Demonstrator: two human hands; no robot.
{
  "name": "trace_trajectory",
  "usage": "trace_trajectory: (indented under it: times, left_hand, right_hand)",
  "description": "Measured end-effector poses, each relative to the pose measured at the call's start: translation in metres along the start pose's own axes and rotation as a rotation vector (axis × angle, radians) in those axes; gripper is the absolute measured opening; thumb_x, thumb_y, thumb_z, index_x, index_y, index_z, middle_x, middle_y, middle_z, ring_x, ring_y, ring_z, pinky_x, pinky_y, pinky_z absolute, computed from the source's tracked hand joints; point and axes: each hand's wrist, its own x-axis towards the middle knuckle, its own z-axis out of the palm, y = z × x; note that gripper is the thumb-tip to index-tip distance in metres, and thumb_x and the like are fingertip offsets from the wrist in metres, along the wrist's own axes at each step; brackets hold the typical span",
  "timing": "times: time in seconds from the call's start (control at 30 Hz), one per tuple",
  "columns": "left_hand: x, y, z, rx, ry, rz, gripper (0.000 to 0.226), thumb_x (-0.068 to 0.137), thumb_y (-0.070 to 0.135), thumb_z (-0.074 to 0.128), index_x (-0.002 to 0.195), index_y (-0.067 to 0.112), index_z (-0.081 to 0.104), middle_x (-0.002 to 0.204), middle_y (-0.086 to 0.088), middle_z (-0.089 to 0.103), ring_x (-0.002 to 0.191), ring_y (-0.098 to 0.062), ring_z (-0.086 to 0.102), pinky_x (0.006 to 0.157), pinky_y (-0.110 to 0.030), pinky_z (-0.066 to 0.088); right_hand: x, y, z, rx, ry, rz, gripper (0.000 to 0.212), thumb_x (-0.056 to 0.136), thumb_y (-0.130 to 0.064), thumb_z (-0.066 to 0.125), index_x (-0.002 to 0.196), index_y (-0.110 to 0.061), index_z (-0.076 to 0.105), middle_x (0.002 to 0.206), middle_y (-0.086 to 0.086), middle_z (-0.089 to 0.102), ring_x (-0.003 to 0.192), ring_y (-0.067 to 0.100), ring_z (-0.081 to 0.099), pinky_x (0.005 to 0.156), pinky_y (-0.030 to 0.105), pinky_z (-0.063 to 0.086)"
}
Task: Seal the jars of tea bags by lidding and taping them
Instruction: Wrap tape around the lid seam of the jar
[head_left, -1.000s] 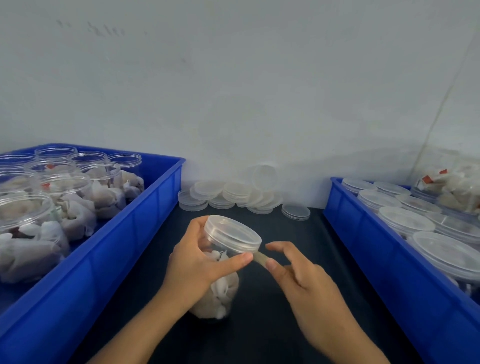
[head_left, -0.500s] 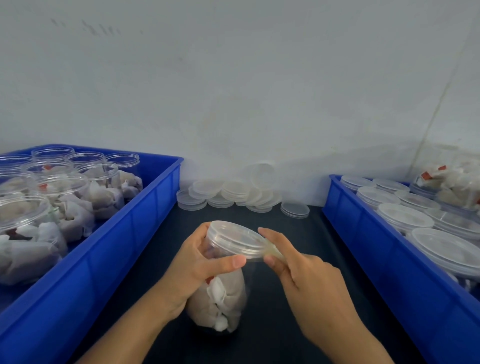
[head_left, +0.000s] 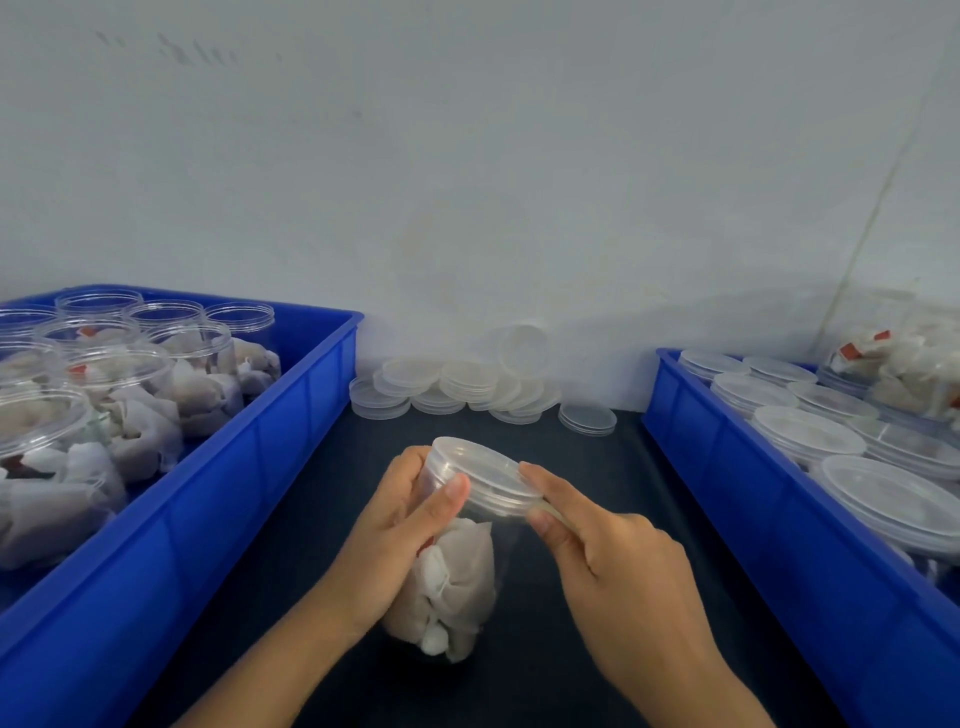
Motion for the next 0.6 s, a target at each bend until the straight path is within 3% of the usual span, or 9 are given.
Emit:
trace_trajectory:
  times: [0.1, 0.2, 0.3, 0.4, 0.5, 0.6]
  left_hand:
    - [-0.008, -0.001, 0.014, 0.221, 0.234, 0.149, 0.042, 0.090, 0.060, 0.047, 0.124, 0.037, 0.053, 0.118, 0.012, 0.059, 0.104, 0.002, 0.061, 0.080, -0.013, 0.050]
    - [-0.012, -0.001, 0.021, 0.377, 0.243, 0.126, 0.074, 0.070, 0.073, 0.055, 0.136, 0.043, 0.038, 0.120, 0.024, 0.056, 0.106, 0.009, 0.056, 0.085, -0.015, 0.049]
    - [-0.007, 0.002, 0.019, 0.417, 0.256, 0.073, 0.086, 0.040, 0.091, 0.062, 0.116, 0.058, 0.039, 0.105, 0.039, 0.056, 0.102, 0.019, 0.051, 0.077, -0.012, 0.042]
    - [-0.003, 0.000, 0.014, 0.352, 0.310, 0.050, 0.076, 0.037, 0.085, 0.068, 0.103, 0.055, 0.044, 0.102, 0.047, 0.052, 0.096, 0.023, 0.050, 0.073, -0.013, 0.041]
    - [0.000, -0.003, 0.009, 0.261, 0.336, 0.024, 0.079, 0.039, 0.082, 0.073, 0.105, 0.045, 0.051, 0.101, 0.037, 0.059, 0.094, 0.013, 0.058, 0.079, -0.023, 0.048]
    - [0.003, -0.005, 0.004, 0.220, 0.335, 0.007, 0.082, 0.035, 0.077, 0.074, 0.107, 0.042, 0.054, 0.099, 0.027, 0.065, 0.096, 0.003, 0.062, 0.084, -0.028, 0.052]
  right_hand:
    - [-0.001, -0.002, 0.001, -0.006, 0.023, 0.009, 0.048, 0.095, -0.055, 0.016, 0.143, -0.052, 0.015, 0.059, -0.007, 0.043, 0.051, 0.009, 0.044, 0.047, 0.018, 0.030]
    - [-0.003, -0.003, 0.004, 0.008, 0.011, 0.005, 0.049, 0.097, -0.053, 0.015, 0.145, -0.050, 0.010, 0.061, -0.010, 0.042, 0.051, 0.006, 0.043, 0.049, 0.017, 0.032]
    - [-0.004, -0.005, 0.007, -0.029, -0.015, -0.039, 0.050, 0.101, -0.044, 0.018, 0.149, -0.046, 0.002, 0.070, -0.016, 0.043, 0.059, 0.003, 0.045, 0.054, 0.015, 0.033]
    - [-0.003, -0.008, 0.009, 0.016, -0.065, -0.054, 0.057, 0.102, -0.040, 0.024, 0.149, -0.045, -0.008, 0.087, -0.018, 0.052, 0.071, 0.001, 0.052, 0.064, 0.015, 0.042]
    - [-0.003, -0.012, 0.012, 0.327, -0.121, 0.088, 0.048, 0.097, -0.054, 0.027, 0.141, -0.054, 0.009, 0.065, -0.019, 0.053, 0.061, -0.002, 0.052, 0.061, 0.017, 0.039]
    - [-0.005, -0.010, 0.011, 0.544, -0.246, 0.214, 0.038, 0.093, -0.059, 0.035, 0.131, -0.054, 0.030, 0.068, -0.011, 0.054, 0.066, 0.002, 0.053, 0.071, 0.028, 0.048]
